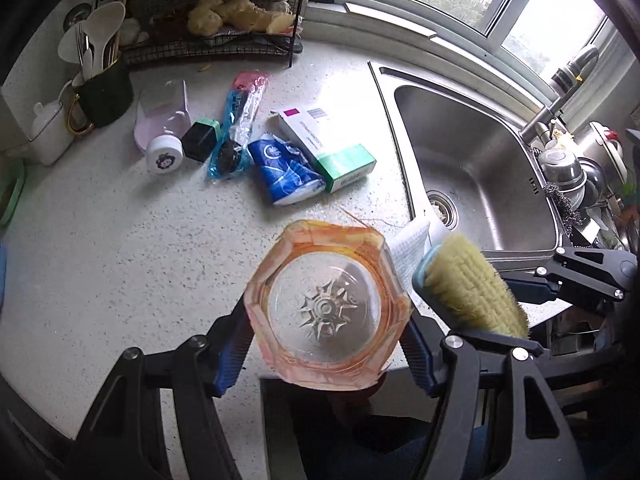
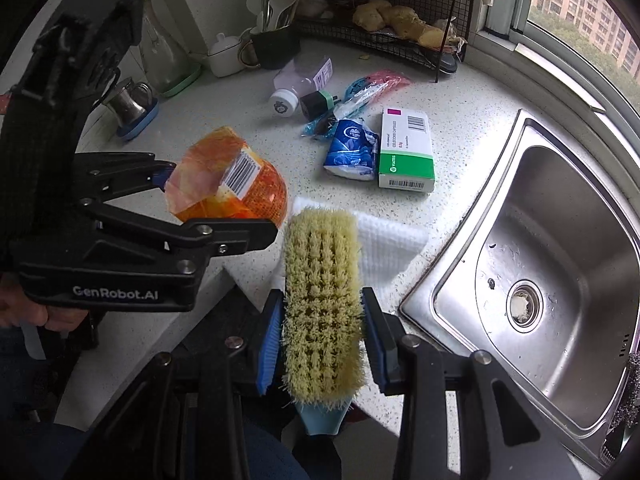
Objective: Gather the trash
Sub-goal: 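Grasp the orange cup with the left gripper and lift it, then carry the brush and cup down over the red bin with both grippers, then open the left gripper over the red bin while the right gripper releases the brush, then raise both tools back up to the counter beside the sink, then grasp the white CELECOXIB box with the right gripper and lift it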
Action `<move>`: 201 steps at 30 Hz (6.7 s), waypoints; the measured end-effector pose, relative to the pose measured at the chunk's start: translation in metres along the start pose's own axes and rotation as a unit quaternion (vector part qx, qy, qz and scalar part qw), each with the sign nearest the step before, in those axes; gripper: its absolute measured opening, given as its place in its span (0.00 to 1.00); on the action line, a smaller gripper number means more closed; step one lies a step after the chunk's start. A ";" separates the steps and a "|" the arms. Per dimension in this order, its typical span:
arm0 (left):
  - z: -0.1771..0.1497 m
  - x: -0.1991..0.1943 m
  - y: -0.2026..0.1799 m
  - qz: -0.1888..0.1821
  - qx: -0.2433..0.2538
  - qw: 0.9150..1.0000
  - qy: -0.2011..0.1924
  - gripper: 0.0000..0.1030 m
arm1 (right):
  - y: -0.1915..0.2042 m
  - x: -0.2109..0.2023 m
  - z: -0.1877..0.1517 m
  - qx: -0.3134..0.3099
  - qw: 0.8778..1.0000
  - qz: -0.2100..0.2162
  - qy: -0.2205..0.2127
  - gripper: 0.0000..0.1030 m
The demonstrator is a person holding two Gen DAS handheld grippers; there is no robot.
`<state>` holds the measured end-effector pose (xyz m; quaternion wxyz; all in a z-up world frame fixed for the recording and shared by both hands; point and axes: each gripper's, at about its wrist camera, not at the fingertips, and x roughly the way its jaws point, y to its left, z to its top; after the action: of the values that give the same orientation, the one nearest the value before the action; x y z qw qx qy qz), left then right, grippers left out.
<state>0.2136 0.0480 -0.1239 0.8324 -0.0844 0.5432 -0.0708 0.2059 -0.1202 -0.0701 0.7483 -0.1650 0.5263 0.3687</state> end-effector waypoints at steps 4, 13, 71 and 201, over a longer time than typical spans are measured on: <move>-0.013 0.001 -0.013 0.020 0.000 1.000 -0.002 0.63 | -0.005 -0.009 -0.014 0.007 1.000 -0.001 -0.013 0.34; -0.049 -0.040 -0.058 0.039 0.010 0.999 -0.026 0.63 | -0.007 -0.037 -0.055 0.010 0.999 0.003 -0.037 0.34; -0.268 0.348 -0.087 -0.007 0.023 0.985 0.169 0.63 | -0.072 0.270 -0.280 0.110 0.990 -0.001 0.088 0.34; 0.097 0.036 0.093 0.056 -0.037 0.997 0.027 1.00 | -0.082 0.074 0.119 0.041 0.997 -0.059 0.008 0.99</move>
<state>0.3195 0.1374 -0.1376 0.8161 -0.0828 0.5719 -0.0061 0.3574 -0.0722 -0.1024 0.7706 -0.1684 0.5363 0.3005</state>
